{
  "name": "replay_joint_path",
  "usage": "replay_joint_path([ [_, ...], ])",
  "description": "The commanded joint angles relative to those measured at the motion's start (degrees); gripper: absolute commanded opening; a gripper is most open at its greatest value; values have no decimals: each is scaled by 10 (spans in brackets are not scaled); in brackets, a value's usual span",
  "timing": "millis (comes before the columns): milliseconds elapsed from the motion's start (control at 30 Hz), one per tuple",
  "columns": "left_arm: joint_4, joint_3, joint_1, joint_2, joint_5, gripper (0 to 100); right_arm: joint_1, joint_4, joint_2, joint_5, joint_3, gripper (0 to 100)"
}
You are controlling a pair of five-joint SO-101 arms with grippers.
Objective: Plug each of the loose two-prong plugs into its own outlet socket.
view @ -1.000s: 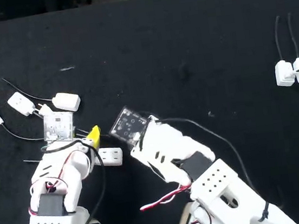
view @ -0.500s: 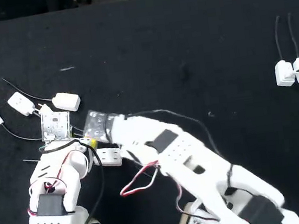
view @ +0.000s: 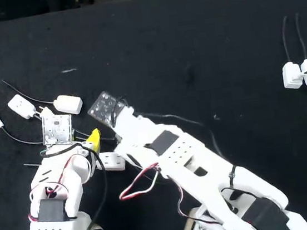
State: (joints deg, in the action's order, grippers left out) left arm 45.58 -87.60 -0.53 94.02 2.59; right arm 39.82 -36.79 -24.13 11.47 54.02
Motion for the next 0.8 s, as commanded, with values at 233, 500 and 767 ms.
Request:
replay_joint_path([
  [233, -4, 9, 38, 10, 2, 206, 11, -52, 156, -77, -160, 169],
  [500, -14, 7, 47, 10, 2, 205, 11, -52, 228, -81, -186, 169],
  [767, -14, 7, 47, 10, 2, 205, 11, -50, 262, -81, -193, 137],
])
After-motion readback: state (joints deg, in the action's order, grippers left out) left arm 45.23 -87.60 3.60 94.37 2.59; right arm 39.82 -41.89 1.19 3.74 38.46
